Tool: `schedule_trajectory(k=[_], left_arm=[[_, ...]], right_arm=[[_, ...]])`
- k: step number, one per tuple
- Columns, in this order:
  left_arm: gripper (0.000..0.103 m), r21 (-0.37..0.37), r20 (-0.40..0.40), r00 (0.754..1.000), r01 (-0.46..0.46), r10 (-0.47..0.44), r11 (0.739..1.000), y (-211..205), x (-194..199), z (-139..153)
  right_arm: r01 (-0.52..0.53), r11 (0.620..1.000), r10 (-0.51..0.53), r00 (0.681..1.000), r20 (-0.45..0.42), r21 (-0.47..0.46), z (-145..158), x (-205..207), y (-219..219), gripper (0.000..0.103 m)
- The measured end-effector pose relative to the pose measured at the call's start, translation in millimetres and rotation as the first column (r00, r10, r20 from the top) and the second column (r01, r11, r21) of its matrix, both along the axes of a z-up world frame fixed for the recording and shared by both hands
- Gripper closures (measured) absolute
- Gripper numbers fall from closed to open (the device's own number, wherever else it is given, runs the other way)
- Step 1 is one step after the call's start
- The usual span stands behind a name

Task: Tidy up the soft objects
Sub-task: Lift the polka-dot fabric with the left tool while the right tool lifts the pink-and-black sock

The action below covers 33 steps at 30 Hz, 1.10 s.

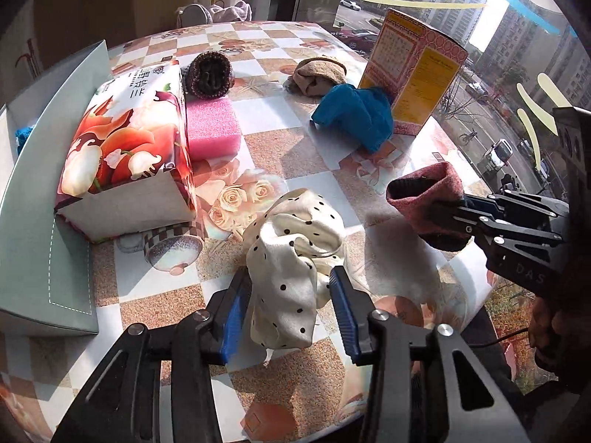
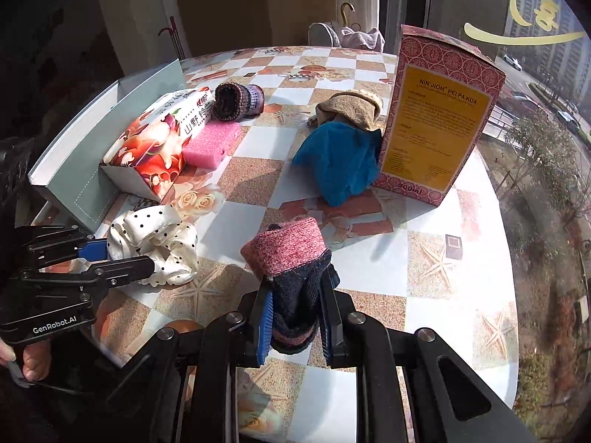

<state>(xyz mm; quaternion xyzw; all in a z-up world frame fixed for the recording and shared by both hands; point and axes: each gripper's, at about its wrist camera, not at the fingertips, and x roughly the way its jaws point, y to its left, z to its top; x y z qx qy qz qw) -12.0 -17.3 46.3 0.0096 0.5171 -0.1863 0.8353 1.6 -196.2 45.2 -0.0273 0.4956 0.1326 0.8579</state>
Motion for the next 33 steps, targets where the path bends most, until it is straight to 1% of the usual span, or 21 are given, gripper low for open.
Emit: schedule_trajectory(k=[1, 2, 3, 4, 5, 6, 10, 11, 13, 14, 15, 16, 17, 18, 20, 23, 25, 28, 30, 33], left_arm=[[0.036, -0.003, -0.004, 1.0, -0.004, 0.004, 1.0, -1, 3, -1], [0.033, -0.006, -0.006, 1.0, -0.012, 0.012, 1.0, -1, 6, -2], [0.028, -0.004, -0.009, 1.0, -0.023, 0.023, 1.0, -2, 8, -3], [0.026, 0.003, -0.014, 0.999, -0.037, 0.037, 0.999, -2, 11, -4], [0.026, 0.003, -0.021, 0.999, -0.048, 0.048, 0.999, -2, 14, -4], [0.026, -0.01, -0.029, 0.998, -0.054, 0.053, 0.999, -1, 17, -5], [0.026, -0.05, -0.048, 0.996, -0.078, 0.076, 0.996, 0, 28, -9], [0.029, -0.054, -0.059, 0.995, -0.087, 0.084, 0.995, 1, 32, -12], [0.064, -0.056, -0.108, 0.991, -0.089, 0.082, 0.994, 1, 36, -20], [0.066, -0.06, -0.1, 0.991, -0.095, 0.088, 0.994, 3, 35, -20], [0.075, -0.059, -0.096, 0.991, -0.097, 0.091, 0.994, 4, 34, -20], [0.082, -0.063, -0.097, 0.991, -0.097, 0.09, 0.993, 5, 32, -19], [0.082, -0.068, -0.094, 0.991, -0.099, 0.093, 0.993, 6, 31, -18], [0.083, -0.071, -0.085, 0.992, -0.103, 0.097, 0.992, 5, 29, -15], [0.084, -0.069, -0.065, 0.993, -0.102, 0.098, 0.992, 3, 25, -12], [0.084, -0.051, -0.059, 0.995, -0.082, 0.079, 0.995, -5, 21, -13], [0.084, -0.015, -0.067, 0.995, -0.074, 0.073, 0.997, -12, 21, -20], [0.083, 0.03, -0.053, 0.996, -0.069, 0.07, 0.997, -17, 18, -24], [0.082, 0.068, -0.041, 0.997, -0.058, 0.061, 0.996, -22, 16, -25], [0.082, 0.108, -0.023, 0.998, -0.056, 0.059, 0.993, -26, 13, -26]], right_arm=[[0.017, 1.0, -0.016, 1.0, -0.011, 0.007, -4, 2, -3, 0.081], [0.027, 0.999, -0.027, 0.999, -0.018, 0.023, -6, 4, -5, 0.079], [0.035, 0.998, -0.034, 0.999, -0.025, 0.044, -7, 6, -7, 0.068], [0.043, 0.997, -0.041, 0.999, -0.027, 0.057, -7, 7, -8, 0.05], [0.049, 0.996, -0.048, 0.999, -0.018, 0.072, -6, 7, -9, 0.042], [0.05, 0.996, -0.049, 0.999, -0.007, 0.078, -5, 8, -9, 0.04], [0.028, 0.998, -0.029, 0.999, 0.015, 0.063, -2, 14, -3, 0.04], [0.017, 0.999, -0.017, 1.0, 0.009, 0.049, -4, 17, 1, 0.04], [-0.011, 1.0, 0.011, 1.0, -0.011, 0.009, -10, 19, 10, 0.041], [-0.024, 1.0, 0.024, 1.0, -0.014, -0.009, -13, 18, 14, 0.046], [-0.034, 0.999, 0.033, 0.999, -0.013, -0.021, -16, 15, 16, 0.065], [-0.036, 0.999, 0.036, 0.999, -0.008, -0.022, -17, 13, 17, 0.074], [-0.031, 0.999, 0.031, 0.999, 0.005, -0.017, -16, 11, 16, 0.074], [-0.025, 1.0, 0.025, 1.0, 0.01, -0.008, -14, 9, 14, 0.079], [0.013, 1.0, -0.014, 1.0, 0.017, 0.025, -8, 6, 4, 0.079], [0.077, 0.997, -0.077, 0.997, 0.03, 0.021, 1, 3, -11, 0.079], [0.092, 0.996, -0.092, 0.996, 0.015, 0.01, 0, 3, -16, 0.079], [0.102, 0.995, -0.102, 0.994, -0.035, -0.015, -16, 2, -18, 0.079], [0.116, 0.993, -0.116, 0.993, -0.012, -0.01, -19, -2, -17, 0.079], [0.112, 0.993, -0.112, 0.994, 0.008, -0.034, -19, -5, -13, 0.079]])
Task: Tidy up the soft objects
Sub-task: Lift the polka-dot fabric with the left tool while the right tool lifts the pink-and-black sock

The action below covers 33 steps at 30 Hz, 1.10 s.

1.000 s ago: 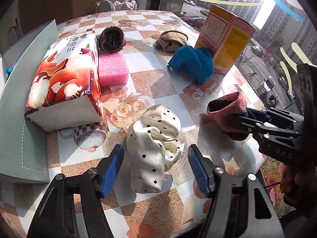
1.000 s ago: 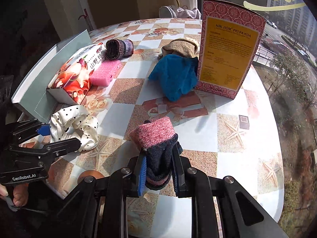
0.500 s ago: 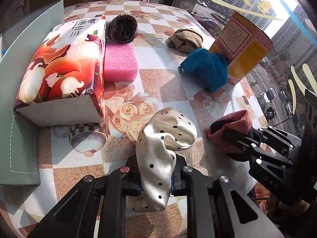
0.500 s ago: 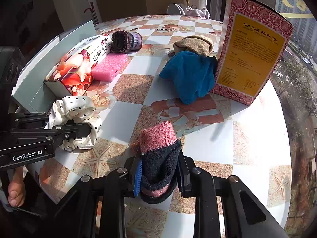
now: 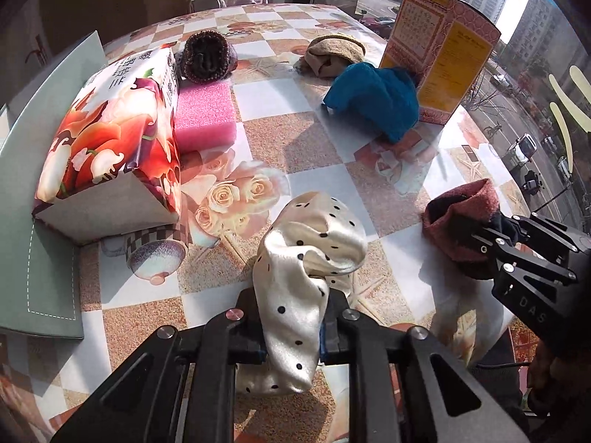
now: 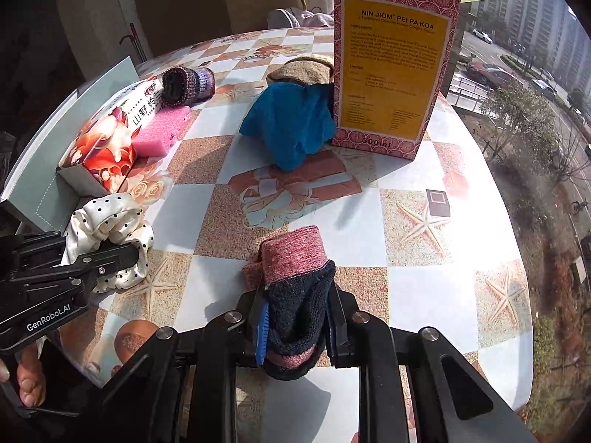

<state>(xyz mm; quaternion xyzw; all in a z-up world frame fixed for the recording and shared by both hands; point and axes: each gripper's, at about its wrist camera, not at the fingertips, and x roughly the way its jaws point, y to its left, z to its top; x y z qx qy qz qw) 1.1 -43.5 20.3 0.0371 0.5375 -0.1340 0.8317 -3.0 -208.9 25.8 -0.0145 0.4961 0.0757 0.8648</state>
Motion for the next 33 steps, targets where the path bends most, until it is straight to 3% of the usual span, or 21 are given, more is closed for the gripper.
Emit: schedule_trajectory(k=[33], left_arm=[[0.082, 0.029, 0.026, 1.0, 0.002, -0.003, 1.0, -3.6, -2.3, 0.0]], right_arm=[[0.002, 1.0, -0.001, 1.0, 0.014, -0.015, -1.0, -1.7, 1.6, 0.079]])
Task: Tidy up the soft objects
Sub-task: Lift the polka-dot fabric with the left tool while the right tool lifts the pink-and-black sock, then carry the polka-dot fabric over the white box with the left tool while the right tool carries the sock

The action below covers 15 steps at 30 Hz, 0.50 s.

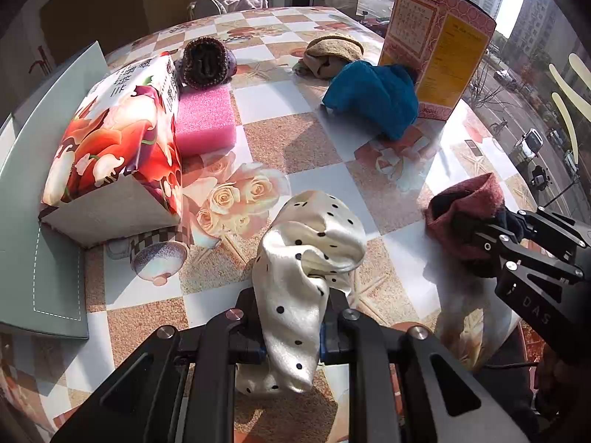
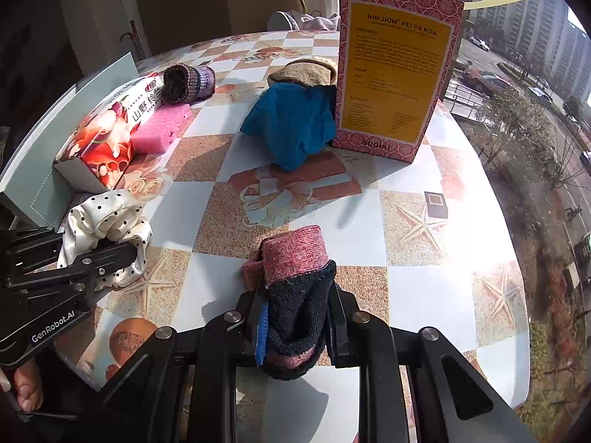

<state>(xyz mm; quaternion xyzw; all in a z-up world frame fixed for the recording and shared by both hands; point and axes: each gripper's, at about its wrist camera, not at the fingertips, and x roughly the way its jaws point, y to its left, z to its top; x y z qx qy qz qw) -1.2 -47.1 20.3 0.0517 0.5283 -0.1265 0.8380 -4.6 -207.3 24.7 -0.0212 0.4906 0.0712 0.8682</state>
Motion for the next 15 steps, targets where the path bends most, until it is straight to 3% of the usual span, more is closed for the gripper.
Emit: schedule_trajectory(k=[15], left_arm=[[0.083, 0.006, -0.011, 1.0, 0.002, -0.002, 1.0, 0.0, 0.5, -0.3]], right_arm=[[0.015, 0.999, -0.015, 1.0, -0.004, 0.04, 3.9, 1.4, -7.0, 0.079]])
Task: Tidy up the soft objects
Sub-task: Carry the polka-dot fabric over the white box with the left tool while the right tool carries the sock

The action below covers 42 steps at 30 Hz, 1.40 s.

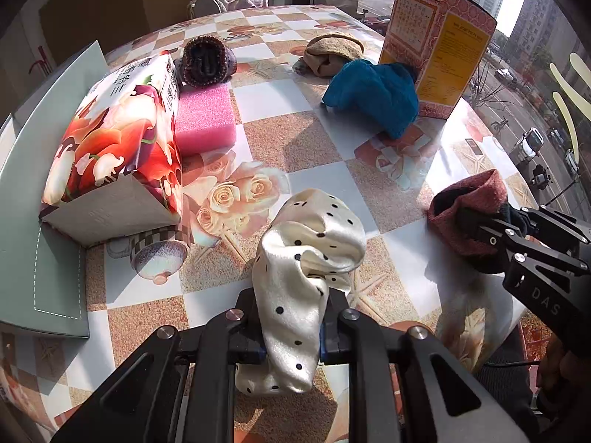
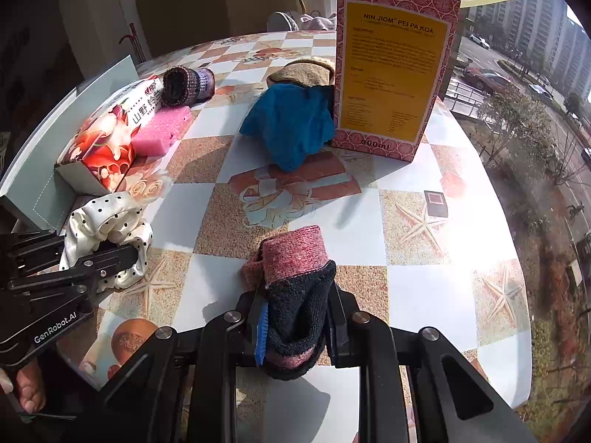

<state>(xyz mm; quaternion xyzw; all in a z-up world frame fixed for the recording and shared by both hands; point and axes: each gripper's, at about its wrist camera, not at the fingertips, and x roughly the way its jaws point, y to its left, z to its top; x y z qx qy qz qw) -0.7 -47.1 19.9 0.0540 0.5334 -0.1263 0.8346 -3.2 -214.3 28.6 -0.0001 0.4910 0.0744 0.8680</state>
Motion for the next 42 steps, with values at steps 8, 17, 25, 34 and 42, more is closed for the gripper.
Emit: schedule_trajectory(k=[8, 17, 25, 34, 42], left_arm=[[0.086, -0.004, -0.029, 0.996, 0.086, -0.086, 0.996, -23, 8, 17], [0.086, -0.108, 0.121, 0.982, 0.158, -0.145, 0.981, -76, 61, 107], [0.086, -0.12, 0.206, 0.978, 0.042, -0.017, 0.992, -68, 123, 156], [0.086, -0.097, 0.183, 0.977, -0.094, 0.11, 0.991, -15, 129, 146], [0.086, -0.064, 0.123, 0.976, -0.176, 0.183, 0.982, 22, 110, 118]], right_arm=[[0.135, 0.989, -0.136, 0.991, 0.008, 0.068, 19, 8, -45, 0.079], [0.309, 0.944, -0.327, 0.925, 0.193, 0.119, 93, 37, -107, 0.079], [0.29, 0.941, -0.333, 0.885, 0.325, 0.174, 156, 90, -104, 0.079], [0.102, 0.978, -0.155, 0.937, 0.312, 0.179, 158, 119, -18, 0.079], [-0.042, 0.987, 0.001, 0.966, 0.258, 0.153, 134, 110, 45, 0.079]])
